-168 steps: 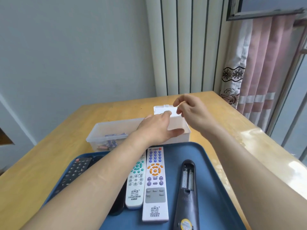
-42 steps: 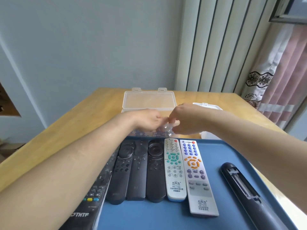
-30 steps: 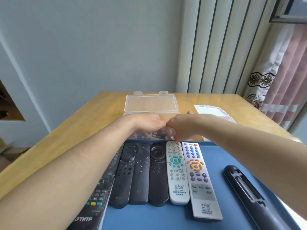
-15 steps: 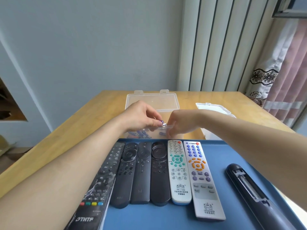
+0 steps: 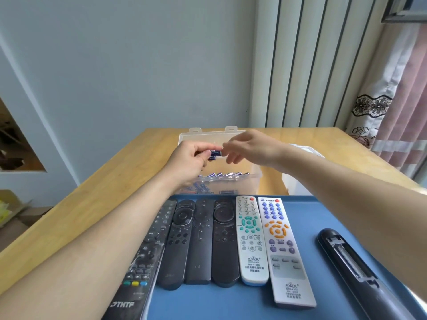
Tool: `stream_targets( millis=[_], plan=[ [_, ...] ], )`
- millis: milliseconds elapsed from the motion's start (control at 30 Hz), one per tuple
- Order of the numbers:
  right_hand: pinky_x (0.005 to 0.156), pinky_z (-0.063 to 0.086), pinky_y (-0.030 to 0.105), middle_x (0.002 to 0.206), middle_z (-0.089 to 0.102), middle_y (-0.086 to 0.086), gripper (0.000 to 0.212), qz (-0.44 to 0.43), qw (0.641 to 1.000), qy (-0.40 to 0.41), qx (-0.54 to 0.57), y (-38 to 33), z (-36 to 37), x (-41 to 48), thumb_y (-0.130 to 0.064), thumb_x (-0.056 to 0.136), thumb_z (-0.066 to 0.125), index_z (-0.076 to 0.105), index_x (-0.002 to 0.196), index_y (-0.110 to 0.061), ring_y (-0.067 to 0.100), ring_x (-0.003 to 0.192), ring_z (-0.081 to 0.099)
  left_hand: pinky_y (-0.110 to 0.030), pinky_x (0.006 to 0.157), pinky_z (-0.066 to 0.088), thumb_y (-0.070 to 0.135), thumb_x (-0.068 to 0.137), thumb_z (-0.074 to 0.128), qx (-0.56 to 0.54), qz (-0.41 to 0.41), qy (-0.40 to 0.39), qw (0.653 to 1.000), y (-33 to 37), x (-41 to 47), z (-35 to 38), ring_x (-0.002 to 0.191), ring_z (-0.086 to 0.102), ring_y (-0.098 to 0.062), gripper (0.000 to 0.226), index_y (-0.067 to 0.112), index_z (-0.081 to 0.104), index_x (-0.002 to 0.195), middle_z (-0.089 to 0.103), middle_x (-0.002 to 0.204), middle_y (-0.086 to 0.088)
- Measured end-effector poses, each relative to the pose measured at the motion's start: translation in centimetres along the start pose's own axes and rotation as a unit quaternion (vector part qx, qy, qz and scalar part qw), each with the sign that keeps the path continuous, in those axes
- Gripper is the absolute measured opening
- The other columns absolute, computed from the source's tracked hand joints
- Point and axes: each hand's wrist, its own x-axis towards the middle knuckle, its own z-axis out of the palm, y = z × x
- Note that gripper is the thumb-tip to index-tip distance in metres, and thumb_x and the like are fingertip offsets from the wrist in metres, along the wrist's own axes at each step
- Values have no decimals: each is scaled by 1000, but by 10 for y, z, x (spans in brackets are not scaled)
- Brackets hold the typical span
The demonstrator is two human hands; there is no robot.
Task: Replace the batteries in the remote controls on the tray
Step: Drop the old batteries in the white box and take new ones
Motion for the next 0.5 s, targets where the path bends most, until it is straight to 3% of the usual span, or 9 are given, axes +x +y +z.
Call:
stream_targets(
  millis=[100, 200, 267, 367, 500],
  plan=[
    [70, 48, 19, 98, 75, 12, 38, 12, 998, -10, 68, -12, -1, -12, -34, 101, 49, 69, 106, -2, 20, 81, 68, -18, 61, 48, -2, 96, 49, -44, 32, 17, 998, 14, -9, -6, 56, 49, -4, 34, 27, 67, 95, 64, 77, -6],
    [61, 46, 21, 86, 73, 14, 31, 15, 985, 0, 173, -15, 6, -29, -26, 99, 56, 71, 103, 1, 15, 68, 62, -26, 63, 53, 0, 89, 62, -74, 56, 40, 995, 31, -20, -6, 56, 57, -10, 17, 17, 64, 91, 64, 68, 2],
    [57, 46, 18, 80, 71, 11, 24, 20, 957, 21, 288, -15, 7, -44, -18, 98, 57, 72, 101, 1, 13, 63, 60, -32, 66, 56, -1, 85, 68, -116, 54, 67, 989, 42, -31, -2, 59, 60, -15, 18, 14, 60, 90, 67, 69, 0],
    [57, 43, 17, 80, 73, 7, 17, 26, 912, 42, 406, -13, 5, -74, -19, 92, 63, 74, 96, -8, 10, 63, 63, -29, 71, 57, -4, 79, 72, -235, 30, 87, 967, 59, -52, 7, 68, 66, -17, 25, 14, 59, 91, 74, 79, -6],
    [62, 39, 22, 78, 71, 5, 24, 12, 894, 96, 437, -7, -1, -117, -25, 73, 74, 77, 93, -12, 13, 66, 59, -21, 70, 56, 3, 77, 68, -371, -7, 7, 928, 78, -83, 24, 72, 69, -14, 13, 10, 68, 88, 75, 81, -5]
  ],
)
